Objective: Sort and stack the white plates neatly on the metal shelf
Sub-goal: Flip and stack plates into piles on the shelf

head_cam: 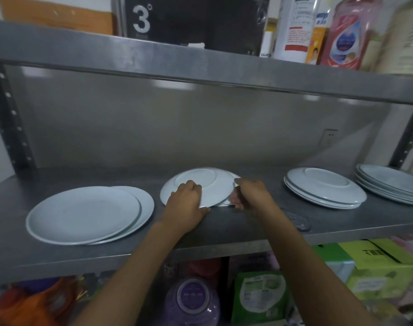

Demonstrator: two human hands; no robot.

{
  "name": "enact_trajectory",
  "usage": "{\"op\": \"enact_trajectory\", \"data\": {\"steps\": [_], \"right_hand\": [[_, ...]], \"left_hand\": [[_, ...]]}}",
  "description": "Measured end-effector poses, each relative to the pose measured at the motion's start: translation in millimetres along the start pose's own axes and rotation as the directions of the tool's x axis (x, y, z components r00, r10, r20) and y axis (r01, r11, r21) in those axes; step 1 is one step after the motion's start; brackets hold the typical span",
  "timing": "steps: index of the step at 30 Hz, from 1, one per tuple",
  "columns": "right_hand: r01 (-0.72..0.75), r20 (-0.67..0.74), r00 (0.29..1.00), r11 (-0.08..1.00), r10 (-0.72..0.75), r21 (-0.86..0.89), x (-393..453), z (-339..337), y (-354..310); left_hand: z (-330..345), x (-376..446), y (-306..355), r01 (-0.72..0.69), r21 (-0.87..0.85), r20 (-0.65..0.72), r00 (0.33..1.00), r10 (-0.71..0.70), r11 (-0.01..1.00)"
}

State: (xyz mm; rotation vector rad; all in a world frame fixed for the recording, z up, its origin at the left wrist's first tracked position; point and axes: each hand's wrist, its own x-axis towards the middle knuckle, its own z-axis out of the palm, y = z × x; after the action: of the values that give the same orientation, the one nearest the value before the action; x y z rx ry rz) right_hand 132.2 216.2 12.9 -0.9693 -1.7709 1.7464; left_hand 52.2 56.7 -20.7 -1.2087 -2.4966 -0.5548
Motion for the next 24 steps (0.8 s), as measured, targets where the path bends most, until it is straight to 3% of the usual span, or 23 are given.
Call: {"op": "enact_trajectory", "data": {"steps": [4, 13, 20, 24], "right_hand": [[-0.016, -0.003, 1.000, 0.997, 0.016, 0.079, -2.0, 2.7, 5.0], [0.015, -0.016, 1.000, 0.999, -0.016, -0.048, -25.6, 5.3, 27.6], [0.109, -0.039, 0.993, 0.993, -0.107, 0.052, -34.8, 11.1, 32.3], [0.146, -0.059, 0.988, 0.983, -0.140, 0.111, -35.4, 13.0, 32.1]], "left_hand": [[-8.0, -7.7, 2.9, 0.007, 0.069, -0.068, 0.998, -0.003, 0.998], [-46.6, 3.5, 5.2, 0.067, 0.271, -0.188, 0.982, -0.015, 0.960], [-78.4, 28.1, -7.6, 0.099, 0.044, -0.405, 0.911, -0.072, 0.994], [-90.0, 26.6, -15.4, -0.016, -0.135, -0.597, 0.800, -0.068, 0.991]]}}
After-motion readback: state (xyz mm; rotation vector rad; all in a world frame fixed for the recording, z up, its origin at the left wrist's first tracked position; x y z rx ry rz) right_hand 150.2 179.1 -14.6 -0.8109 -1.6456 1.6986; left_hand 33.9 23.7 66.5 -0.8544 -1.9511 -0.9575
